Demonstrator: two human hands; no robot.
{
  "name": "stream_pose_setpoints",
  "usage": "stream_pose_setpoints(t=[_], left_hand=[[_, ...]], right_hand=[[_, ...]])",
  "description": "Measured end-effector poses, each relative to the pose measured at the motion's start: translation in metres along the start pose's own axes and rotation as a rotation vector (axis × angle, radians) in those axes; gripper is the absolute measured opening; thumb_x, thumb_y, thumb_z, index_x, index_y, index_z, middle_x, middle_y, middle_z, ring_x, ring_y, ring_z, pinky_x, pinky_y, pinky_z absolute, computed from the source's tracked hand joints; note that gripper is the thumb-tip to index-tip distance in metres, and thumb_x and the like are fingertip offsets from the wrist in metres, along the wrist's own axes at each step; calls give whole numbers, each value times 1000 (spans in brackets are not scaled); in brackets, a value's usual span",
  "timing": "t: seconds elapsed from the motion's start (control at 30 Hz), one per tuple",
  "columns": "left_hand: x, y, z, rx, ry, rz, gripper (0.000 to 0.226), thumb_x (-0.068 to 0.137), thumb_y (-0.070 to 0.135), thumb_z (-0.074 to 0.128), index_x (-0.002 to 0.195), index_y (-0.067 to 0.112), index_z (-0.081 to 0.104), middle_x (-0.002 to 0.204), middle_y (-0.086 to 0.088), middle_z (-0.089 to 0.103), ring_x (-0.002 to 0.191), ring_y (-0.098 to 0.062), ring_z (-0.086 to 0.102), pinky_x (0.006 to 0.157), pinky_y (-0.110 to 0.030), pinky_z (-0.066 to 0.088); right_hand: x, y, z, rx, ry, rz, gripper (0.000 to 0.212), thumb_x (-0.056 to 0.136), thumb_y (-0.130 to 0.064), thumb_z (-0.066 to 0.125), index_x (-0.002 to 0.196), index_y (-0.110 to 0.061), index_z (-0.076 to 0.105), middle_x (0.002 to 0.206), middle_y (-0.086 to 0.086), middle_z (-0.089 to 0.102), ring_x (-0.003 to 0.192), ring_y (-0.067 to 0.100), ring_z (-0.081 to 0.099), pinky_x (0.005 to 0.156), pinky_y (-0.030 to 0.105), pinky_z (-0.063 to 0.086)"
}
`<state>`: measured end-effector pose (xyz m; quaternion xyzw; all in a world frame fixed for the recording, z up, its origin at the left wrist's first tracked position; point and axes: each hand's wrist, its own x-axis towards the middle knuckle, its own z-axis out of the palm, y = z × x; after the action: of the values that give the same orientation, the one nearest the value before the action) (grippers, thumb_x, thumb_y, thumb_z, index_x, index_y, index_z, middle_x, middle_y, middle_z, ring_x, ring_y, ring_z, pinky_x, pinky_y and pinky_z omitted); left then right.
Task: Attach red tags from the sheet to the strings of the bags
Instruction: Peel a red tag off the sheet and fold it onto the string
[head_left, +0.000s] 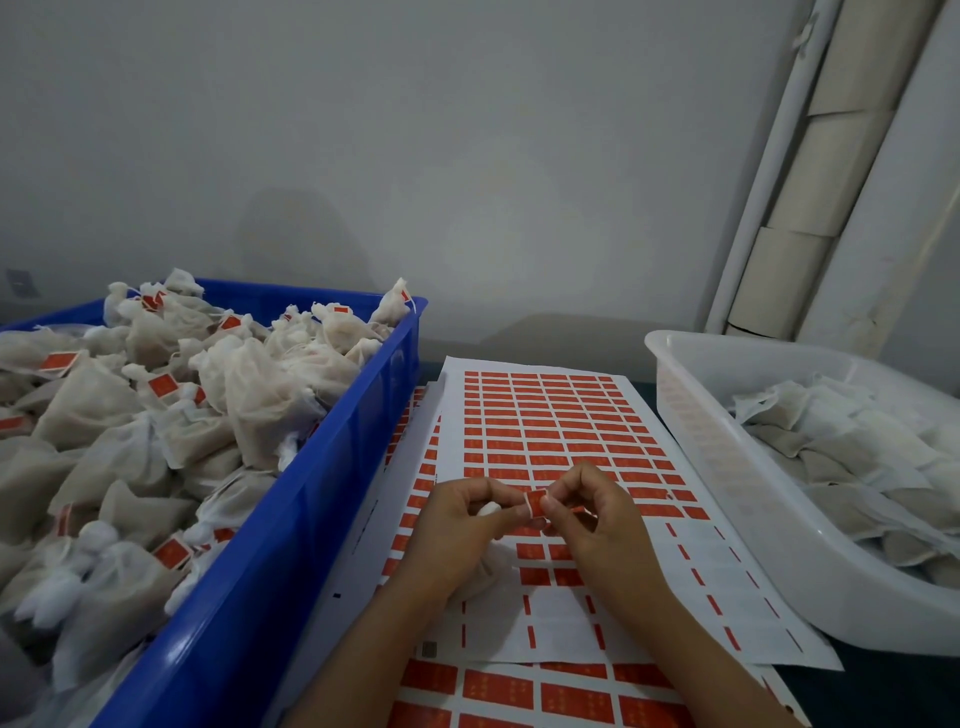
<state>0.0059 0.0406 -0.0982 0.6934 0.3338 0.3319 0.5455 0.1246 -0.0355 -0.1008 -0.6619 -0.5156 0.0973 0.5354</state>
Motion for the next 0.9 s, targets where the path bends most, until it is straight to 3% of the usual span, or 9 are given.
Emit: stream_pose_setpoints(t=[0.2, 0.33, 0.5, 0.67, 0.8, 0.9], left_hand=[[0, 2, 1, 18, -5, 2, 9, 86, 16, 63, 83, 21, 70, 89, 9, 68, 91, -7, 61, 79, -14, 45], [0, 2, 1, -34, -3, -27, 14, 89, 18, 59, 81, 24, 69, 88, 8, 68, 89, -9, 61, 73, -14, 47], [0, -1, 1, 118, 40, 24, 6, 80, 30, 69, 75, 28, 68, 78, 19, 66, 79, -1, 61, 62, -8, 41], [1, -2, 0, 114, 41, 48, 9, 82, 27, 68, 73, 26, 68, 76, 17, 68, 78, -4, 62, 68, -13, 44], [1, -4, 0, 136, 55, 55, 9, 82, 27, 68, 73, 26, 68, 74, 17, 66, 76, -4, 61, 64, -11, 42], [1, -5, 0, 151, 45, 57, 10, 82, 27, 68, 73, 26, 68, 73, 19, 66, 76, -1, 61, 64, -9, 42]], right_hand=[[0, 0, 1, 6, 22, -11, 15, 88, -15, 59, 77, -24, 52, 76, -7, 60, 74, 12, 62, 68, 10, 49], [0, 1, 0, 30, 36, -24, 17, 87, -12, 59, 76, -22, 52, 74, -9, 58, 74, 9, 60, 68, 9, 49], [0, 0, -1, 47, 21, -26, 16, 84, -11, 64, 75, -21, 56, 74, -7, 61, 74, 8, 60, 69, 11, 50], [-1, 1, -1, 79, 25, 1, 12, 80, -14, 69, 77, -20, 60, 73, -8, 64, 72, 3, 62, 66, 10, 50], [4, 0, -1, 198, 110, 135, 34, 74, -14, 75, 90, -26, 46, 78, -6, 65, 70, 0, 65, 58, 4, 46], [3, 3, -2, 181, 28, 151, 17, 82, -25, 66, 91, -28, 52, 80, -8, 66, 75, 8, 65, 65, 10, 51]])
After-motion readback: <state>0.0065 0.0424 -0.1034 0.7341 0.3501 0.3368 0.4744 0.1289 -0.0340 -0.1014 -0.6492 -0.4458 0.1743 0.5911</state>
